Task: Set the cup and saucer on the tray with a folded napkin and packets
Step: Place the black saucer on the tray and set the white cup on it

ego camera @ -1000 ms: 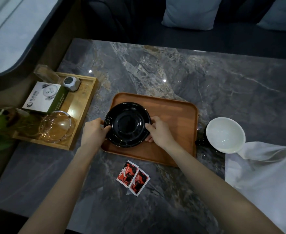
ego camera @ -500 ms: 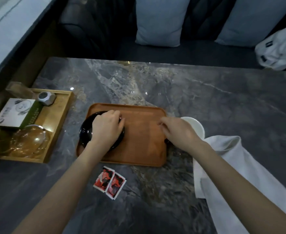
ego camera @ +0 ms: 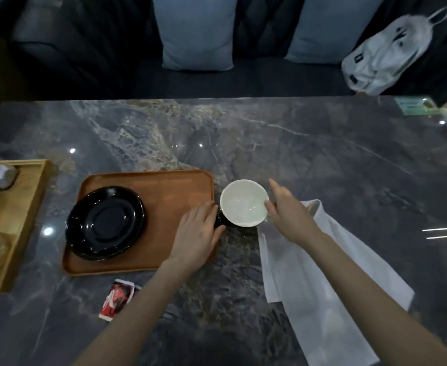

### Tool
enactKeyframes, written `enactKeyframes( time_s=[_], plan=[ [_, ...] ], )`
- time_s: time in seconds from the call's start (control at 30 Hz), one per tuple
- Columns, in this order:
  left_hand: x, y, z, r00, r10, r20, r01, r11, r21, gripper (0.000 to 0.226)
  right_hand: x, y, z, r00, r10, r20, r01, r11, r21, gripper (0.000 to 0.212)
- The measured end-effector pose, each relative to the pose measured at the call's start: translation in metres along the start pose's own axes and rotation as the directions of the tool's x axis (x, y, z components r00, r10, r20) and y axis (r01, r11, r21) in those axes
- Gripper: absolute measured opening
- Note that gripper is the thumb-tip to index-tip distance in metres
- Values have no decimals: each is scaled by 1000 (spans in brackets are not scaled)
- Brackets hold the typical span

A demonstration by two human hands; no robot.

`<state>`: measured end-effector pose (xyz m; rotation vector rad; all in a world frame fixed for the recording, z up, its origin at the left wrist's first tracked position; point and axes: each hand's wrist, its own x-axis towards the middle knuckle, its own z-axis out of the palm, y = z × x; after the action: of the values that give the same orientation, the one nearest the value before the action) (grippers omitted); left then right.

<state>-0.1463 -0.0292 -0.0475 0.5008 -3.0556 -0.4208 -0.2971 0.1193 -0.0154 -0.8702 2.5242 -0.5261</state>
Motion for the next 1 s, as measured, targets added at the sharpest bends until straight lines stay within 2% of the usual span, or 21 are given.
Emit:
enactKeyframes(
  time_s=[0.17, 0.23, 0.37, 0.6, 0.73, 1.0],
  plan=[
    [0, 4, 7, 998, -62, 25, 62, 998, -17, 45, -3, 5, 11, 993, 90, 81, -113, 926, 360, 48],
    [0, 5, 8, 998, -57, 9, 57, 998, -35, 41, -1, 7, 13, 993, 90, 71, -112, 902, 418, 39],
    [0, 6, 4, 997, -57, -45, 53, 995, -81, 17, 3, 7, 12, 996, 61, 58, -80, 912, 402, 35],
    [-3, 5, -18, 988, -145, -44, 126, 951, -282, 24, 0, -12, -7, 999, 38, -6, -32, 907, 421, 31],
    [-7, -4, -43, 980, -173, -94, 122, 907, -402, 22, -1, -38, -21, 999, -27, -33, 39, 897, 439, 31],
    [-36, -45, -93, 937, -276, -213, 166, 890, -424, 17, 10, -106, -18, 984, -172, -35, 170, 884, 435, 28]
  ],
)
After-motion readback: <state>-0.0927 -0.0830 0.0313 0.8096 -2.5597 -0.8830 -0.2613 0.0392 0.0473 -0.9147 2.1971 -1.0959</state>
